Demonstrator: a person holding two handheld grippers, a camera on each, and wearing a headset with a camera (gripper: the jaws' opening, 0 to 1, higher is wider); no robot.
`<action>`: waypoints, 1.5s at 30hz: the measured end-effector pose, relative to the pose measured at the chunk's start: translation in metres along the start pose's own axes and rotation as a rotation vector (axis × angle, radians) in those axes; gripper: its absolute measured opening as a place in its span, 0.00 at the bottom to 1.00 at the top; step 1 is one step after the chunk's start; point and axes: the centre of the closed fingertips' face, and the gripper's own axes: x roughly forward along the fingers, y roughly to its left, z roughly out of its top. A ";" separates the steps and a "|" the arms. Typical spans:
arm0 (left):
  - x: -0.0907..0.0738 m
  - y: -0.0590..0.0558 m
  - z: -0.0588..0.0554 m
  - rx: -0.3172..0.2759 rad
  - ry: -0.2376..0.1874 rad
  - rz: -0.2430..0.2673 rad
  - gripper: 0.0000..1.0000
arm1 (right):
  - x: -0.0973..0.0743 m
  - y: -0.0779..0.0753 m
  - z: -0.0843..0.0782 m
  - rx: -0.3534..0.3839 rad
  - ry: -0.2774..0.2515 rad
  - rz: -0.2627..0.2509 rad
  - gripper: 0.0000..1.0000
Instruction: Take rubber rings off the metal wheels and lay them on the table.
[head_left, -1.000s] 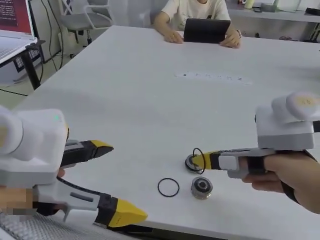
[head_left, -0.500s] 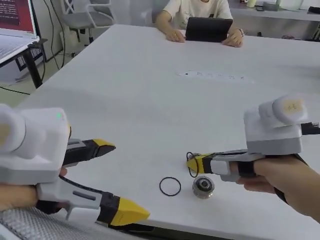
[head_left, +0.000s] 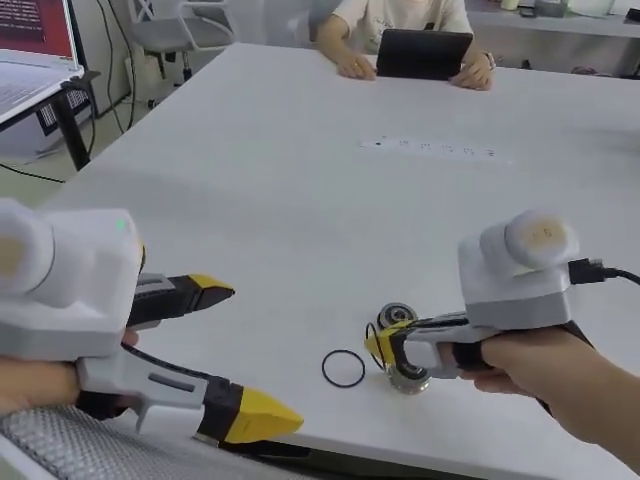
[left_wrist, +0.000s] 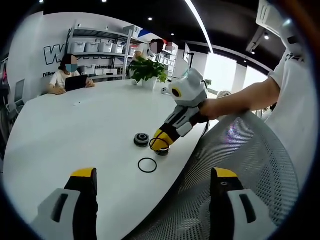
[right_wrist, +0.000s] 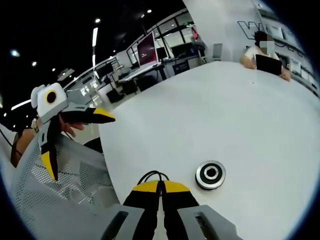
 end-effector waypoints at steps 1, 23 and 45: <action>0.000 0.000 0.000 -0.001 0.000 0.001 0.92 | 0.001 0.000 -0.001 -0.008 0.003 -0.003 0.00; -0.001 0.002 0.001 -0.026 -0.010 0.006 0.91 | 0.006 -0.008 -0.004 -0.045 0.005 -0.034 0.00; -0.002 0.002 0.000 -0.029 -0.006 0.010 0.91 | -0.015 -0.017 0.029 -0.014 -0.120 -0.062 0.01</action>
